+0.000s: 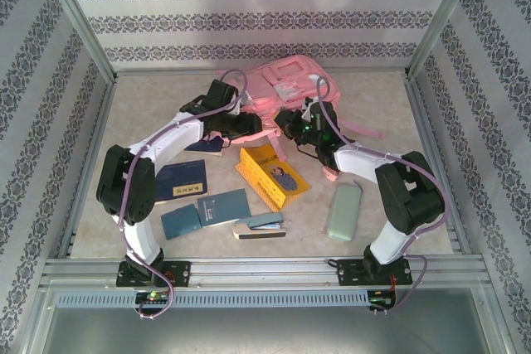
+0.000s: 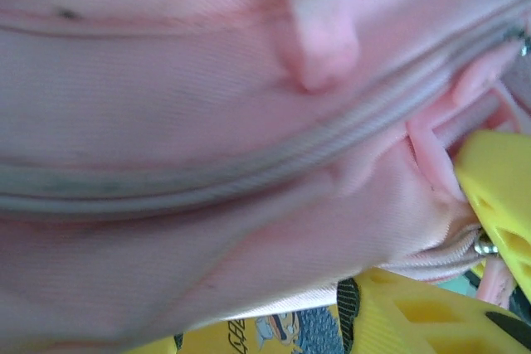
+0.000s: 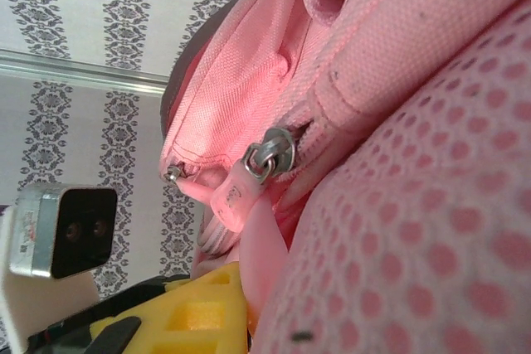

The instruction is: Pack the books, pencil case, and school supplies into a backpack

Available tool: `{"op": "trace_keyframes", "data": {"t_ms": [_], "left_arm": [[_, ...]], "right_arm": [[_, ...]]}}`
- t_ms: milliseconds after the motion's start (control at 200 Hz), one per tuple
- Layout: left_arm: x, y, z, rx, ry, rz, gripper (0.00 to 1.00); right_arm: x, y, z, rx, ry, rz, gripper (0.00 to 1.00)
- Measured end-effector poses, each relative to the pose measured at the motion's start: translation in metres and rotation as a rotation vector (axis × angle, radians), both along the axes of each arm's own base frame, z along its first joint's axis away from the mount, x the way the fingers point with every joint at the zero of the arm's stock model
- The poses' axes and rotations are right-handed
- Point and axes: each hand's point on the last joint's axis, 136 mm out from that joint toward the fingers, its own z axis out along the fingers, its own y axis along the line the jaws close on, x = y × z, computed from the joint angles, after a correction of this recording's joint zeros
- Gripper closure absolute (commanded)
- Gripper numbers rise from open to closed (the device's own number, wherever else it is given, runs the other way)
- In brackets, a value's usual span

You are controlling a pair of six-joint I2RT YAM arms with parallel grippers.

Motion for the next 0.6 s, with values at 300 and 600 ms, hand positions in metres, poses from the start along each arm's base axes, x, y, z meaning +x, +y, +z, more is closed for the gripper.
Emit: {"op": "trace_keyframes", "data": {"t_ms": [300,600], "left_arm": [[0.012,0.025,0.007,-0.086,-0.040,0.125,0.50],[0.014,0.010,0.018,-0.211,-0.034,0.077,0.59]], "right_arm": [[0.000,0.005,0.009,0.040,-0.021,-0.001,0.90],[0.001,0.005,0.012,0.053,-0.028,-0.002,0.91]]}}
